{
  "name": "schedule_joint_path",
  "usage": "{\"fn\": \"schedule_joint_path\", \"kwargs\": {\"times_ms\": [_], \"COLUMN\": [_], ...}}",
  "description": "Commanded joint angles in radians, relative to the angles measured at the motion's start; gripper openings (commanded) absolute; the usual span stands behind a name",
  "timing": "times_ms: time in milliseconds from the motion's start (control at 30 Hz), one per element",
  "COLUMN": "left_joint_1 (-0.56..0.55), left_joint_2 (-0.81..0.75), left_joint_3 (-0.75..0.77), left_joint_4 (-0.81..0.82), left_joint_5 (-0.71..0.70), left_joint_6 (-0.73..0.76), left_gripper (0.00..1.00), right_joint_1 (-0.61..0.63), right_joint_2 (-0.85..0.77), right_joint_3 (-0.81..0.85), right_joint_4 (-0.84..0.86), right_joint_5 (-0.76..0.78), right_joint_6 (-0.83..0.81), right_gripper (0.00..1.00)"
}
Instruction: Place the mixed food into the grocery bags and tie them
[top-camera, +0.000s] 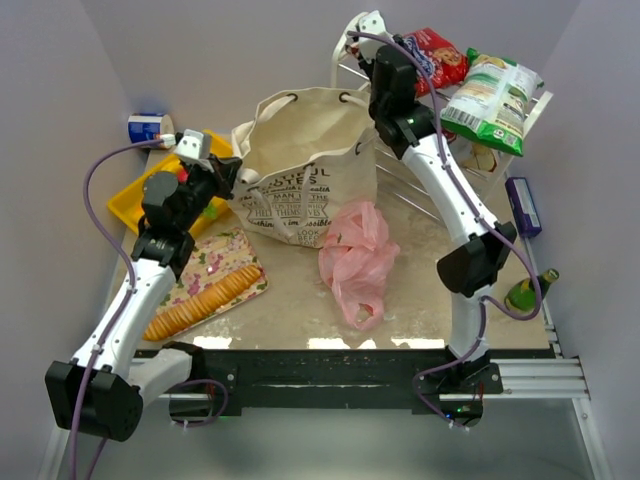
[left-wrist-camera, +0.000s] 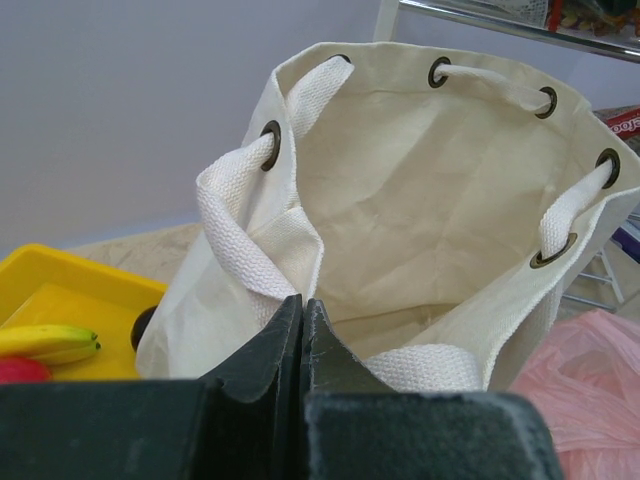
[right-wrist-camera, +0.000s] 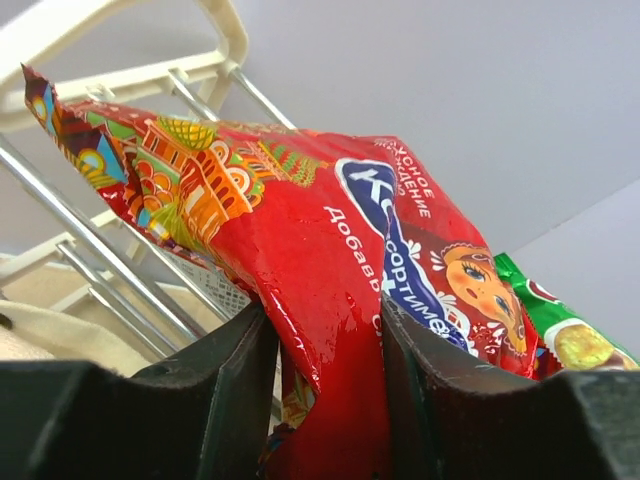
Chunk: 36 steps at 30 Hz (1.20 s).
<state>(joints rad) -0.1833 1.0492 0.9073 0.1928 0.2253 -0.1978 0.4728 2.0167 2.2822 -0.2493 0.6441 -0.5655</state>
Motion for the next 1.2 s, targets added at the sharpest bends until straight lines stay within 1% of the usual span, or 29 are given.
{"fn": "schedule_joint_path", "kwargs": {"times_ms": [0,33,100,167,233,300,333,400,433,467,533,567,667,767,900,1000,1033,1167], "left_joint_1": [0.012,0.011,0.010,0.008,0.010,0.011,0.010,0.010,0.010,0.010,0.004,0.002,-0.005,-0.018,-0.019,-0.028,-0.031,-0.036], "left_joint_2": [0.031,0.058,0.084,0.106,0.103,0.095,0.089,0.080,0.071,0.066,0.057,0.052,0.022,-0.014,-0.005,0.005,0.006,0.015], "left_joint_3": [0.031,0.056,0.080,0.096,0.088,0.082,0.081,0.081,0.076,0.073,0.077,0.081,0.082,0.055,0.045,0.038,0.036,0.036], "left_joint_4": [-0.033,-0.050,-0.101,-0.122,-0.119,-0.108,-0.110,-0.112,-0.110,-0.105,-0.108,-0.112,-0.119,-0.086,-0.067,-0.058,-0.056,-0.059], "left_joint_5": [0.058,0.071,0.074,0.065,0.062,0.052,0.037,0.028,0.020,0.020,0.031,0.034,0.032,0.039,0.082,0.083,0.083,0.078], "left_joint_6": [0.021,0.029,0.040,0.041,0.038,0.040,0.041,0.047,0.049,0.047,0.041,0.041,0.038,0.040,0.029,0.026,0.026,0.029], "left_gripper": [0.00,0.00,0.00,0.00,0.00,0.00,0.00,0.00,0.00,0.00,0.00,0.00,0.00,0.00,0.00,0.00,0.00,0.00], "right_joint_1": [0.046,0.055,0.061,0.063,0.067,0.076,0.084,0.096,0.104,0.105,0.112,0.115,0.122,0.125,0.125,0.127,0.127,0.128], "right_joint_2": [-0.165,-0.192,-0.231,-0.243,-0.257,-0.297,-0.355,-0.412,-0.442,-0.496,-0.536,-0.552,-0.553,-0.553,-0.552,-0.576,-0.599,-0.619], "right_joint_3": [0.105,0.056,0.043,0.104,0.167,0.160,0.110,0.045,-0.017,-0.050,-0.105,-0.104,-0.061,-0.024,-0.021,-0.087,-0.139,-0.205], "right_joint_4": [0.094,0.113,0.110,0.059,-0.033,-0.076,-0.076,-0.071,-0.068,-0.062,-0.050,-0.057,-0.116,-0.149,-0.191,-0.171,-0.160,-0.160], "right_joint_5": [0.094,0.089,0.057,0.031,-0.024,-0.088,-0.107,-0.130,-0.142,-0.156,-0.205,-0.221,-0.282,-0.331,-0.372,-0.408,-0.414,-0.474], "right_joint_6": [0.012,0.019,0.061,0.093,0.140,0.220,0.251,0.321,0.346,0.367,0.426,0.441,0.519,0.600,0.656,0.682,0.685,0.699], "right_gripper": [0.00,0.00,0.00,0.00,0.00,0.00,0.00,0.00,0.00,0.00,0.00,0.00,0.00,0.00,0.00,0.00,0.00,0.00]}}
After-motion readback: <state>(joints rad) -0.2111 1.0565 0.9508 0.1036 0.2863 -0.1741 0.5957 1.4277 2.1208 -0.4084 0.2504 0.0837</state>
